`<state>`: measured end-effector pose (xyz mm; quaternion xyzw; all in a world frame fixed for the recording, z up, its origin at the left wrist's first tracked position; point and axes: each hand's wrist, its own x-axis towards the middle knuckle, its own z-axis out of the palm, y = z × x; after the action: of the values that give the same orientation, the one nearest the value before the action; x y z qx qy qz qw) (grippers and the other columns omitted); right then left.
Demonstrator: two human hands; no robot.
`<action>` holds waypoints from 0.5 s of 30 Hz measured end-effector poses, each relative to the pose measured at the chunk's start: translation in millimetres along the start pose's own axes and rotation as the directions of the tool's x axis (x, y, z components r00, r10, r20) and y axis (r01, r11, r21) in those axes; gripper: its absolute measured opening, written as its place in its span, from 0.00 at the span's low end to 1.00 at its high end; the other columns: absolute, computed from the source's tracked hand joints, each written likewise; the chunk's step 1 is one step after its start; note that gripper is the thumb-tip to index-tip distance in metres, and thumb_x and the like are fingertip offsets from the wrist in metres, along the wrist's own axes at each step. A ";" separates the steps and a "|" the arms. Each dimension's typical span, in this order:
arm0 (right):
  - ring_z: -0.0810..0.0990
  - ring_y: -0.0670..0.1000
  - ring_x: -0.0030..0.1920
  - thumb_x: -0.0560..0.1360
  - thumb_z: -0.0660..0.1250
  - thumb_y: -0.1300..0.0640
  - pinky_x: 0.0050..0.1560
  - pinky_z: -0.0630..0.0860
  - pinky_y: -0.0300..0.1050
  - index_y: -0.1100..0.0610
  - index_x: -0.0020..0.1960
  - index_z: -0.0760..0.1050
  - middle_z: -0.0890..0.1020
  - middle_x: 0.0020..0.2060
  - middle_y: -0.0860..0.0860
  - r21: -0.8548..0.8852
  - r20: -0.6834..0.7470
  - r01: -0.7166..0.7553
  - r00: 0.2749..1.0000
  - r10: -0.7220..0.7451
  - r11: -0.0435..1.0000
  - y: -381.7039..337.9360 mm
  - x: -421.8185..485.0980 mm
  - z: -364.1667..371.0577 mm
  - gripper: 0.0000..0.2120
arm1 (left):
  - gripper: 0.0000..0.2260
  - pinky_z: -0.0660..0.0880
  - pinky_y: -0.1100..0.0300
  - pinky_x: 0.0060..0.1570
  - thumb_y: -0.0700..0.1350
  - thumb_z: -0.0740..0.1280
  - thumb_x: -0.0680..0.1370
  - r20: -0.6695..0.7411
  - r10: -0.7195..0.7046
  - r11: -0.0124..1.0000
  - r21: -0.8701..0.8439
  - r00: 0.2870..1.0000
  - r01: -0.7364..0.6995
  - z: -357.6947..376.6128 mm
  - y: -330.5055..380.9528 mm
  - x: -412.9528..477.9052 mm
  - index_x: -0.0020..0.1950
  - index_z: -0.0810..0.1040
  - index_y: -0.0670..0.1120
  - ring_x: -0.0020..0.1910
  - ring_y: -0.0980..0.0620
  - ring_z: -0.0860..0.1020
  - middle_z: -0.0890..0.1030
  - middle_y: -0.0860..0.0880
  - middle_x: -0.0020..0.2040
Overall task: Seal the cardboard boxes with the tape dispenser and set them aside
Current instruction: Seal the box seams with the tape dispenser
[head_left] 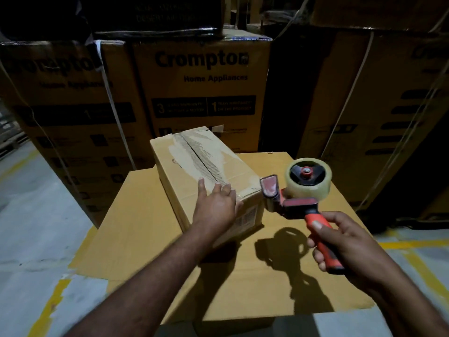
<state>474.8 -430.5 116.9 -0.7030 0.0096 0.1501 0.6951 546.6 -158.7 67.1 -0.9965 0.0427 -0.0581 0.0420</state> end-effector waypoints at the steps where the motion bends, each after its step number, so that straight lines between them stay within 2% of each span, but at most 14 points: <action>1: 0.77 0.56 0.31 0.77 0.67 0.56 0.28 0.75 0.46 0.53 0.64 0.72 0.81 0.39 0.62 0.085 -0.013 0.000 1.000 0.001 0.996 -2.4 0.9 -1.0 0.15 | 0.25 0.45 0.34 0.77 0.58 0.48 0.86 -0.023 0.026 1.000 0.011 0.999 -0.026 3.7 0.8 -2.6 0.77 0.67 0.47 0.78 0.46 0.63 0.67 0.46 0.78; 4: 0.75 0.53 0.28 0.78 0.64 0.57 0.25 0.74 0.43 0.54 0.65 0.72 0.78 0.38 0.61 0.355 -0.038 0.001 0.999 0.013 0.935 -2.4 7.0 2.1 0.16 | 0.26 0.54 0.42 0.78 0.57 0.47 0.86 -0.021 0.090 0.996 0.026 0.996 -0.090 8.5 -5.0 -8.4 0.80 0.62 0.45 0.80 0.45 0.59 0.63 0.43 0.80; 6: 0.74 0.52 0.28 0.79 0.62 0.58 0.24 0.73 0.42 0.53 0.66 0.71 0.77 0.37 0.60 0.492 -0.038 -0.003 0.999 0.025 0.871 -0.2 12.0 7.0 0.16 | 0.27 0.54 0.45 0.78 0.58 0.50 0.86 -0.015 0.127 0.992 0.031 0.992 -0.126 9.3 -15.9 -8.6 0.81 0.60 0.44 0.81 0.44 0.57 0.61 0.43 0.81; 8: 0.74 0.51 0.28 0.79 0.63 0.57 0.23 0.73 0.41 0.52 0.68 0.70 0.77 0.37 0.59 0.567 -0.041 0.001 0.999 0.027 0.824 2.6 17.0 13.6 0.17 | 0.26 0.56 0.47 0.78 0.56 0.53 0.86 -0.054 0.190 0.982 0.014 0.980 -0.190 10.5 -32.4 -9.3 0.80 0.62 0.44 0.80 0.43 0.59 0.63 0.42 0.80; 10: 0.74 0.50 0.28 0.77 0.64 0.57 0.23 0.73 0.41 0.52 0.67 0.70 0.77 0.36 0.59 0.582 -0.052 0.018 0.999 0.015 0.813 3.8 19.6 21.8 0.19 | 0.21 0.66 0.47 0.73 0.52 0.63 0.84 -0.144 0.314 0.946 -0.041 0.938 -0.323 10.3 -53.4 -13.0 0.73 0.73 0.42 0.74 0.41 0.70 0.73 0.40 0.74; 12: 0.74 0.51 0.28 0.74 0.66 0.58 0.23 0.73 0.41 0.53 0.66 0.70 0.77 0.36 0.59 0.560 -0.056 0.044 0.998 -0.016 0.828 4.0 20.9 30.6 0.21 | 0.18 0.76 0.45 0.64 0.45 0.76 0.75 -0.210 0.443 0.882 -0.073 0.871 -0.466 12.3 -79.4 -20.0 0.63 0.82 0.41 0.64 0.39 0.80 0.82 0.40 0.64; 13: 0.74 0.51 0.27 0.73 0.66 0.59 0.23 0.73 0.41 0.53 0.66 0.71 0.77 0.35 0.59 0.534 -0.058 0.061 0.998 -0.035 0.843 3.9 21.4 35.4 0.21 | 0.20 0.77 0.45 0.63 0.42 0.80 0.70 -0.209 0.478 0.855 -0.112 0.853 -0.507 13.3 -93.5 -24.9 0.61 0.84 0.42 0.63 0.41 0.80 0.83 0.42 0.62; 15: 0.74 0.52 0.28 0.72 0.68 0.60 0.24 0.74 0.44 0.54 0.65 0.70 0.78 0.35 0.59 0.454 -0.067 0.100 0.995 -0.078 0.885 3.6 24.7 45.2 0.22 | 0.23 0.74 0.45 0.68 0.38 0.80 0.68 -0.193 0.500 0.812 -0.234 0.844 -0.535 15.2 -120.9 -39.7 0.63 0.83 0.45 0.68 0.46 0.77 0.81 0.46 0.66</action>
<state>488.7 -381.5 108.4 -0.5230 0.0289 0.0951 0.8465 518.8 -33.9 58.4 -0.9372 0.3229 -0.0987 -0.0874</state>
